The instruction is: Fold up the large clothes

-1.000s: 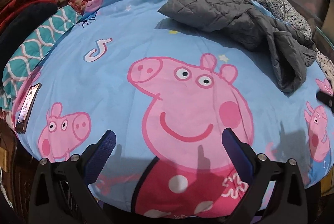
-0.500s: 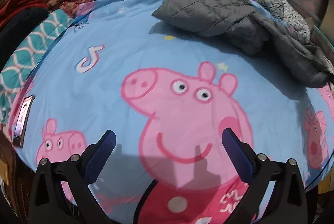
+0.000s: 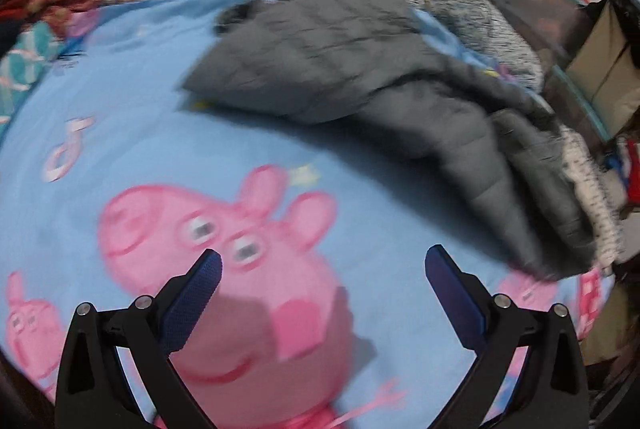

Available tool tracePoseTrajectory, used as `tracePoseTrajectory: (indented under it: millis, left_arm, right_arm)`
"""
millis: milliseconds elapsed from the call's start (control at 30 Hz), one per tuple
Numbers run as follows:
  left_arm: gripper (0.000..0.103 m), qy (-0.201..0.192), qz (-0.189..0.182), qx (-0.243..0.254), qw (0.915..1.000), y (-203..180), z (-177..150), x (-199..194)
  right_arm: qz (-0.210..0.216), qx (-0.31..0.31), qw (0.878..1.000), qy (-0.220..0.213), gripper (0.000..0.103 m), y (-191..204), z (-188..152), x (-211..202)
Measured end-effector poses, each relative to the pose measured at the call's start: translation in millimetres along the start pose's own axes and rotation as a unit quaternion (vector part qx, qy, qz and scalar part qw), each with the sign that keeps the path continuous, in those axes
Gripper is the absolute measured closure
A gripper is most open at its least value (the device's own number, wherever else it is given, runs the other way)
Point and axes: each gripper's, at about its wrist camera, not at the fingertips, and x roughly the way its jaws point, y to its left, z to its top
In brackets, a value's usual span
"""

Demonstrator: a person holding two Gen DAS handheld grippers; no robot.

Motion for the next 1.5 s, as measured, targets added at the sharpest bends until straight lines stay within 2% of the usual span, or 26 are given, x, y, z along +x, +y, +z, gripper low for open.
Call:
tracePoseTrajectory:
  millis: [133,167,200,233,267,367,400,433,500,533,567,633,700,733,833,900,967,1100,1167,1233,1267,1300,1367,1400,1467,1500]
  left_arm:
    - [0.028,-0.004,-0.033,0.004,0.9995,-34.1,32.0,18.6]
    - [0.028,0.000,-0.042,-0.003,0.9991,-38.7,38.4,24.2]
    - [0.028,0.009,-0.055,-0.013,0.9984,-44.0,47.4,33.3]
    - [0.028,0.016,-0.064,-0.020,0.9976,-47.4,51.5,39.8]
    - [0.028,0.023,-0.071,-0.028,0.9968,-50.0,56.7,47.5]
    - [0.029,0.056,-0.079,-0.067,0.9930,-53.2,68.2,82.4]
    - [0.042,0.068,-0.079,-0.081,0.9912,-53.0,69.6,94.2]
    - [0.073,0.080,-0.082,-0.092,0.9891,-51.7,69.3,105.3]
    - [0.103,0.104,-0.098,-0.102,0.9844,-47.4,66.1,118.8]
    - [0.103,0.103,-0.104,-0.108,0.9833,-41.4,63.8,116.0]
    - [0.103,0.092,-0.106,-0.103,0.9847,-36.0,63.2,108.6]
    - [0.103,0.066,-0.100,-0.085,0.9891,-24.8,63.8,86.6]
    - [0.103,0.027,-0.090,-0.065,0.9935,-6.9,61.8,48.7]
    - [0.103,0.000,-0.081,-0.057,0.9951,9.8,54.9,20.0]
    - [0.103,-0.032,-0.071,-0.057,0.9954,52.6,32.7,-33.9]
    - [0.103,-0.044,-0.067,-0.066,0.9946,82.8,13.7,-64.6]
    - [0.103,-0.042,-0.041,-0.075,0.9955,111.7,-7.1,-84.9]
    - [0.103,-0.030,0.020,-0.072,0.9967,139.9,-37.7,-85.5]
    - [0.103,-0.017,0.031,-0.093,0.9950,155.6,-47.1,-76.7]
    - [0.103,-0.020,0.024,-0.105,0.9940,161.8,-52.6,-73.3]
    - [0.103,-0.025,0.022,-0.105,0.9939,163.5,-55.3,-74.2]
    - [0.103,-0.030,0.022,-0.104,0.9939,161.5,-55.5,-74.2]
    - [0.103,-0.036,0.018,-0.106,0.9935,163.1,-56.6,-76.5]
    - [0.103,-0.036,0.014,-0.111,0.9931,164.9,-58.0,-77.7]
    - [0.103,-0.034,0.007,-0.123,0.9918,167.0,-57.8,-78.8]
    - [0.103,-0.035,0.007,-0.125,0.9915,167.7,-56.5,-79.7]
  right_arm:
    - [0.081,-0.073,0.994,0.001,0.099,45.8,-0.3,-4.4]
    - [0.097,-0.087,0.991,0.005,0.090,54.8,-1.8,-2.3]
    - [0.109,-0.102,0.989,0.008,0.076,67.2,-2.6,2.0]
    - [0.110,-0.113,0.987,0.001,0.035,77.7,-3.2,6.1]
    - [0.107,-0.119,0.987,-0.013,0.016,84.8,-2.7,7.7]
    - [0.057,-0.162,0.984,-0.051,0.015,104.5,-0.5,28.4]
    - [0.037,-0.173,0.983,-0.047,0.015,107.4,2.2,41.1]
    - [0.015,-0.183,0.982,-0.039,0.014,108.7,3.4,55.9]
    - [-0.025,-0.187,0.982,0.012,0.020,98.6,3.8,95.5]
    - [-0.017,-0.177,0.982,0.056,0.062,93.0,1.4,113.0]
    - [0.004,-0.162,0.983,0.083,0.089,87.8,-0.2,116.8]
    - [0.094,-0.164,0.978,0.092,0.091,94.0,-11.3,92.3]
    - [0.198,-0.207,0.953,0.101,0.091,107.5,-28.9,54.2]
    - [0.266,-0.223,0.930,0.117,0.090,113.0,-39.4,32.7]
    - [0.380,-0.263,0.877,0.129,0.079,121.4,-57.8,-17.4]
    - [0.398,-0.273,0.869,0.108,0.060,124.9,-55.5,-38.6]
    - [0.402,-0.274,0.870,0.078,0.036,135.5,-44.2,-52.8]
    - [0.426,-0.258,0.867,0.025,0.030,175.8,-3.0,-56.2]
    - [0.404,-0.255,0.878,-0.001,0.027,210.7,15.3,-51.0]
    - [0.309,-0.351,0.883,-0.042,0.026,279.2,5.7,-40.5]
    - [0.274,-0.391,0.877,-0.058,0.026,299.1,-5.4,-36.5]
    - [0.235,-0.452,0.857,-0.076,0.026,334.3,-26.0,-22.9]
    - [0.197,-0.519,0.827,-0.090,0.025,380.1,-55.9,5.3]
    - [0.178,-0.540,0.818,-0.085,0.025,400.4,-69.5,23.5]
    - [0.139,-0.553,0.818,-0.076,0.028,426.3,-83.1,55.9]
    - [0.124,-0.548,0.823,-0.077,0.039,434.9,-81.2,70.3]
